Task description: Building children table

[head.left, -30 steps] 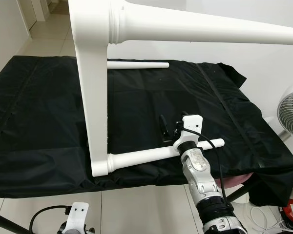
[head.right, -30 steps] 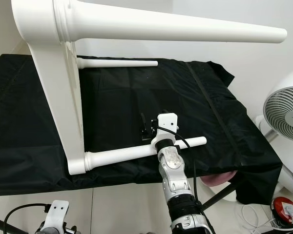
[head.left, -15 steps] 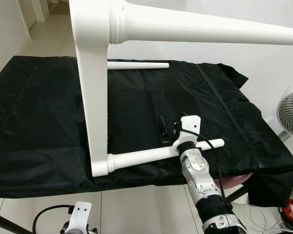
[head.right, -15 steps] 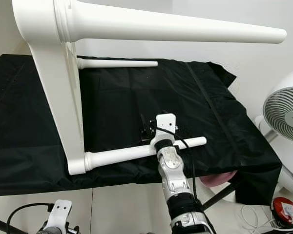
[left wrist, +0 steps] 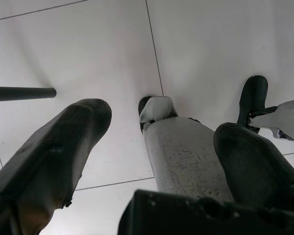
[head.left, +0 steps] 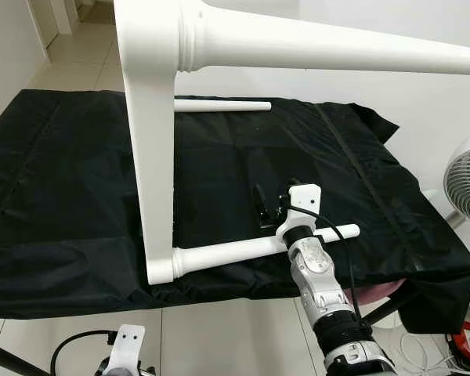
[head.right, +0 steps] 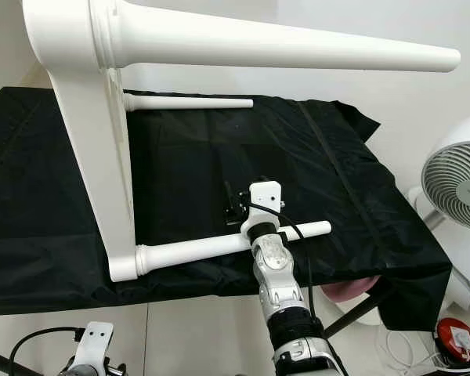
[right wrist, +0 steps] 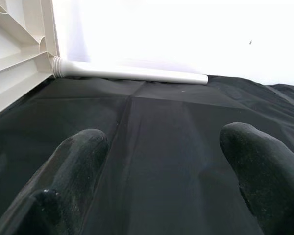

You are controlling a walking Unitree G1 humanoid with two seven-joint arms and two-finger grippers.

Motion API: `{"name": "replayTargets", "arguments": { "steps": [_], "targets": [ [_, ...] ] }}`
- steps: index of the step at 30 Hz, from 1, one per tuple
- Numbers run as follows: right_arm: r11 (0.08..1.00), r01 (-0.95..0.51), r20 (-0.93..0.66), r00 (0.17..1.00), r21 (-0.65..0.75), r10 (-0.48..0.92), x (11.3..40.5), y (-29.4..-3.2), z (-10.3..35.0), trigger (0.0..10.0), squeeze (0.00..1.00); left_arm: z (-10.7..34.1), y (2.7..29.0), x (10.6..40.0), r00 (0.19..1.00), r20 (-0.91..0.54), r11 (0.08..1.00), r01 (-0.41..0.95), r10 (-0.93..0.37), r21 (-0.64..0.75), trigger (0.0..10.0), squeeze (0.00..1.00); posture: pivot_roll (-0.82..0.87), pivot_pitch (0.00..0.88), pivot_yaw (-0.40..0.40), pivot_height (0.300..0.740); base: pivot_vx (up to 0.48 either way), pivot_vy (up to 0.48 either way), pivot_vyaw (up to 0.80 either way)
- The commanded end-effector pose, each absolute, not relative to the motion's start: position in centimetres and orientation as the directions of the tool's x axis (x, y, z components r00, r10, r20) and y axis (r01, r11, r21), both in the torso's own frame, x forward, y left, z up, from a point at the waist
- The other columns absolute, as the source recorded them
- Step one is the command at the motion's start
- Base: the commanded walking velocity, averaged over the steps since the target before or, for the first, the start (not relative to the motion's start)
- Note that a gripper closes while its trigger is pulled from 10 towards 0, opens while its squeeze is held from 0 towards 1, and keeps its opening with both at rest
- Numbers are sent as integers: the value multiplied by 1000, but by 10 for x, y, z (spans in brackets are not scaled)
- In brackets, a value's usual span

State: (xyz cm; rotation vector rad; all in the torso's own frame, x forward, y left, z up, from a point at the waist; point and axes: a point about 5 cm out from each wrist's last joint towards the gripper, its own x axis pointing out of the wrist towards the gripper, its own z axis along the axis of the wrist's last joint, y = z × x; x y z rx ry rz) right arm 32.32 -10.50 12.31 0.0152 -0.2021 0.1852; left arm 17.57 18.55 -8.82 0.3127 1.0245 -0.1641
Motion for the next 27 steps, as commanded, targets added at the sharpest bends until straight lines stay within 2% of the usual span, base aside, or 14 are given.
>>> {"name": "replayTargets", "arguments": {
  "steps": [1, 27],
  "targets": [
    [985, -172, 199, 965, -12, 171, 325, -107, 122, 10000, 0, -91, 188, 169, 503, -859, 937, 244, 98, 249, 10000, 0, 66, 0, -101, 740, 0, 0, 0],
    [985, -173, 190, 966, -17, 173, 323, -106, 118, 10000, 0, -92, 187, 167, 499, -862, 931, 263, 94, 254, 10000, 0, 63, 0, -96, 740, 0, 0, 0]
  ]
}}
